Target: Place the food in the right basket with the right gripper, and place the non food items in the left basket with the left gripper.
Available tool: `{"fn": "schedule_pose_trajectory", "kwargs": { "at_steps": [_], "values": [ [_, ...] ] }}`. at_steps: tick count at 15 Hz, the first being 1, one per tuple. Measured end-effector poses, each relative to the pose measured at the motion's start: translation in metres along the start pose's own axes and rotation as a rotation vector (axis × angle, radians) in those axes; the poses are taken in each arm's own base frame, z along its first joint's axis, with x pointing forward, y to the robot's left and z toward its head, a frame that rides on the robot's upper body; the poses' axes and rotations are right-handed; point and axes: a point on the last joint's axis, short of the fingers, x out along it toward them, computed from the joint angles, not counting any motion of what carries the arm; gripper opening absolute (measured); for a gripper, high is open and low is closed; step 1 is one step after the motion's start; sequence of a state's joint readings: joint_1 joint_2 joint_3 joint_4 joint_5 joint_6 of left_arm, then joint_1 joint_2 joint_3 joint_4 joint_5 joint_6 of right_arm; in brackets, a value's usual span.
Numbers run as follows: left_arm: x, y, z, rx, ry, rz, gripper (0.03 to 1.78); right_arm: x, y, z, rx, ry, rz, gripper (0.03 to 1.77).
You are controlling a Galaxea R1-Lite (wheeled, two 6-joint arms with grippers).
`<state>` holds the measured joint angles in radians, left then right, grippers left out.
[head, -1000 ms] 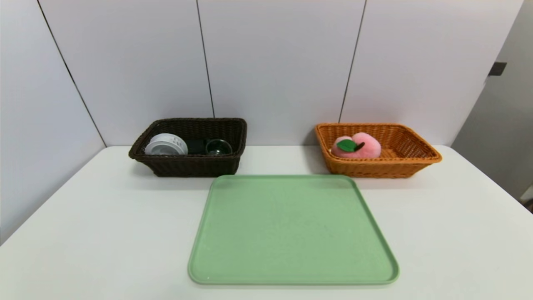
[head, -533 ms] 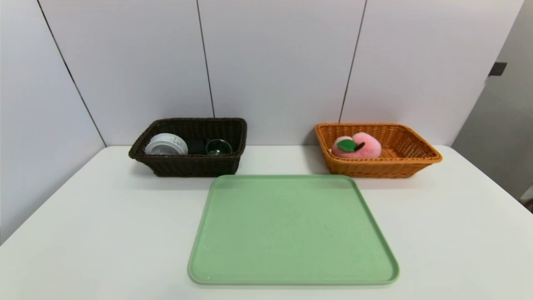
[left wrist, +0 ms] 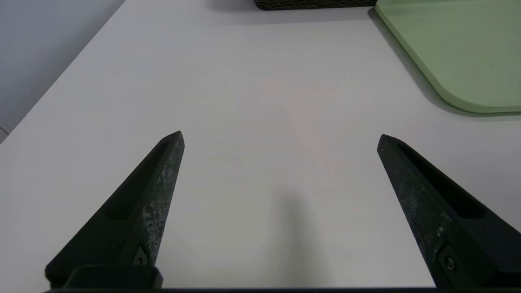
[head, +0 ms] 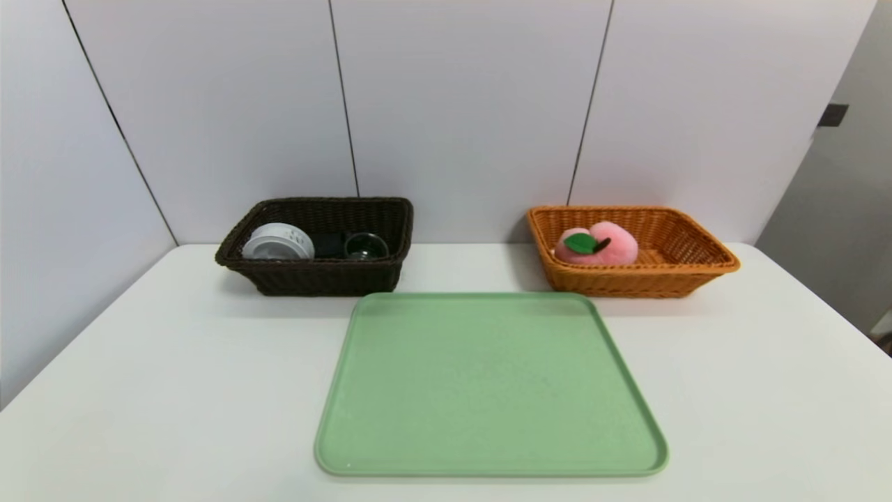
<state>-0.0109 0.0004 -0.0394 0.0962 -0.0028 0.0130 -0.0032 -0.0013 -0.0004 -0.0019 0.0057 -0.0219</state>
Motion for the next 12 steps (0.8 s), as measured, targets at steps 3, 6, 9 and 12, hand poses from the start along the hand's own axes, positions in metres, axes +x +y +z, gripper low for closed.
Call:
{"fn": "schedule_pose_trajectory", "kwargs": {
  "at_steps": [3,6,9,12],
  "values": [
    [0.0008,0.0,0.0005,0.006,-0.021,0.002,1.69,0.0,0.0003,0.0,-0.006,0.0,0.014,1.69],
    [0.003,0.0,0.0003,0.001,-0.062,-0.001,1.69,-0.0001,0.0003,0.0001,-0.007,0.0,0.014,1.69],
    [0.0032,-0.0001,-0.0003,0.001,-0.06,-0.002,1.69,-0.0001,0.0003,0.0004,-0.003,-0.002,0.013,1.69],
    [0.0033,-0.0001,-0.0006,0.001,-0.059,-0.003,1.69,-0.0001,0.0001,0.0002,-0.002,0.0,0.006,1.69]
  ]
}}
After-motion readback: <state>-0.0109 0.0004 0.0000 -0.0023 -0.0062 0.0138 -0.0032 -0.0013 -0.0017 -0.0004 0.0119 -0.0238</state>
